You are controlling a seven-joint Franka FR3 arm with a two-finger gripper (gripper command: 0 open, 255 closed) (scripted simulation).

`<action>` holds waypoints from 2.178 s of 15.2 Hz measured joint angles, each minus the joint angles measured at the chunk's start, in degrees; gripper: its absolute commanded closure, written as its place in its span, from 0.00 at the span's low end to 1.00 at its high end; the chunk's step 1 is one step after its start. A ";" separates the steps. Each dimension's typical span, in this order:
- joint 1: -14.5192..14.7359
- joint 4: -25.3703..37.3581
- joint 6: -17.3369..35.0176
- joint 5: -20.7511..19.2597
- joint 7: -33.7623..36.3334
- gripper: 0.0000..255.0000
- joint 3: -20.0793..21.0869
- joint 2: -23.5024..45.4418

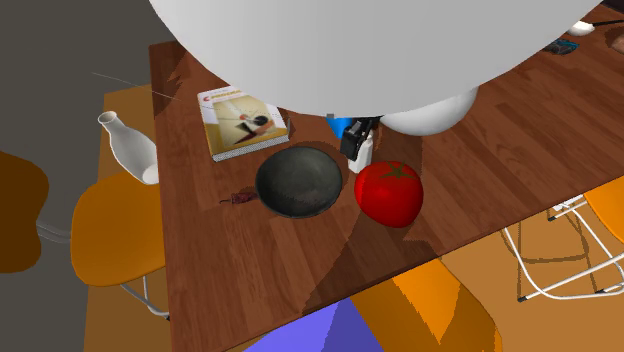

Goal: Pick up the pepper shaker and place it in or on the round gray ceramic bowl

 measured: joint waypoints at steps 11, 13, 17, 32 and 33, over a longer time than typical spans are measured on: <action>-0.01 0.03 0.01 0.02 -0.02 1.00 0.01 0.01; 0.08 0.09 -0.28 -0.22 0.15 1.00 -0.07 -0.25; 0.55 1.25 -2.75 -1.76 1.21 1.00 -0.55 -1.93; 1.72 7.21 -13.28 -6.62 4.39 1.00 -1.45 -7.73; 1.76 7.73 -13.96 -6.78 4.51 1.00 -1.45 -7.93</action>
